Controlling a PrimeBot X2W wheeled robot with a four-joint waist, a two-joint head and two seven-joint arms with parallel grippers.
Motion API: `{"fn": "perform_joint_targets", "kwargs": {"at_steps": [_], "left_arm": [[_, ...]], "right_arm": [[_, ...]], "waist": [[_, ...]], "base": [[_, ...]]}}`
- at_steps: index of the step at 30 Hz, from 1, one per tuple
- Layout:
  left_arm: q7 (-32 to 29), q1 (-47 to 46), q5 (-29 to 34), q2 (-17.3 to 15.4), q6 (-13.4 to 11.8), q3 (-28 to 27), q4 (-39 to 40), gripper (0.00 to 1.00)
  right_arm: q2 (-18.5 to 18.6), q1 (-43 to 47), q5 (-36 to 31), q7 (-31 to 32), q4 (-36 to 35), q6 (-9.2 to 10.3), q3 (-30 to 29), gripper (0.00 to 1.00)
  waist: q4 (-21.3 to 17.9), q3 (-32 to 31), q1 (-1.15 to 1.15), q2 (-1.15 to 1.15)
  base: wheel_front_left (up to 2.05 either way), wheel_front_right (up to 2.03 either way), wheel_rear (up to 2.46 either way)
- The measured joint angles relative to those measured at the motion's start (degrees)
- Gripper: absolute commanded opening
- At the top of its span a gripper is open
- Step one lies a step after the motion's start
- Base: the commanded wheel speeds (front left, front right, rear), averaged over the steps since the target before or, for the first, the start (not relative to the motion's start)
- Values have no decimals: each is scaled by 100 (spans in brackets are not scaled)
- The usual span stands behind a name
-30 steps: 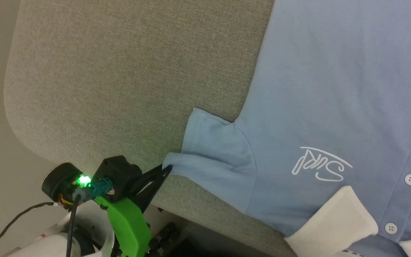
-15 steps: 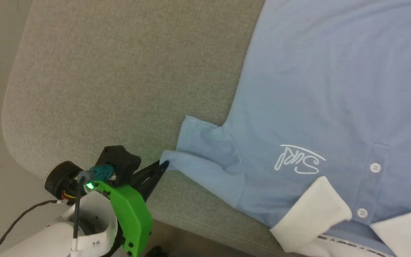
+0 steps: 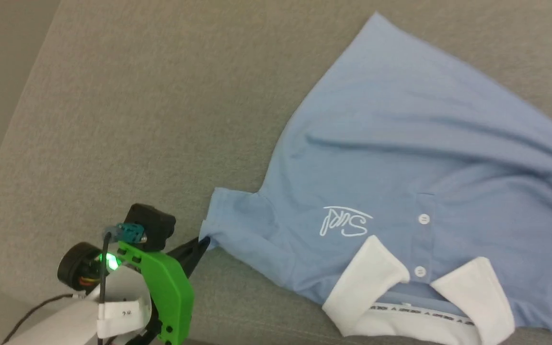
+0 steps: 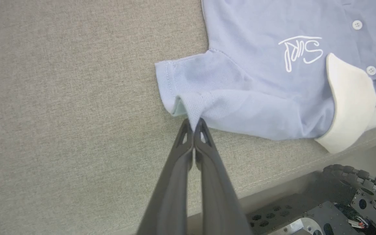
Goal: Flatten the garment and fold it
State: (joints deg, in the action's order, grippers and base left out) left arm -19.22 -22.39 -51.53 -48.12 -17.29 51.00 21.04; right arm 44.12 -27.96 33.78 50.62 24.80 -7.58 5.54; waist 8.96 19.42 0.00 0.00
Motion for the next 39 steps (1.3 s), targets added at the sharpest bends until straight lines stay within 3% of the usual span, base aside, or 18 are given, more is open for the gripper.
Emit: {"fn": "perform_joint_targets", "kwargs": {"at_steps": [6,13,21,22,23,32,39], "left_arm": [[38,205,-74,4,-79,27,-126,0],[143,361,-100,-1,-230,4,-181,0],[166,378,-101,63,-244,35,-274,0],[166,378,-102,73,-244,33,-282,0],[166,377,-102,83,-243,34,-291,0],[179,168,-74,378,-240,20,-413,0],[509,-219,-38,1048,-337,-136,-733,0]], "right_arm": [[-2,959,187,-67,-403,0,-166,0],[-99,2102,-21,361,-817,0,-641,0],[-583,2715,-303,485,-1351,0,-1173,0],[-603,2715,-321,483,-1435,0,-1192,32],[-615,2711,-333,483,-1540,0,-1222,100],[-559,1868,85,616,-2775,0,-1205,100],[-666,448,178,856,-3047,0,-564,100]], "waist": [[-326,-476,0,0],[-655,-847,0,0],[-783,-989,0,0],[-776,-983,0,0],[-763,-973,0,0],[-472,-792,0,0],[-108,-520,0,0]], "base": [[0,0,0],[0,0,0],[0,0,0],[0,0,0],[0,0,0],[0,0,0],[0,0,0]]}}
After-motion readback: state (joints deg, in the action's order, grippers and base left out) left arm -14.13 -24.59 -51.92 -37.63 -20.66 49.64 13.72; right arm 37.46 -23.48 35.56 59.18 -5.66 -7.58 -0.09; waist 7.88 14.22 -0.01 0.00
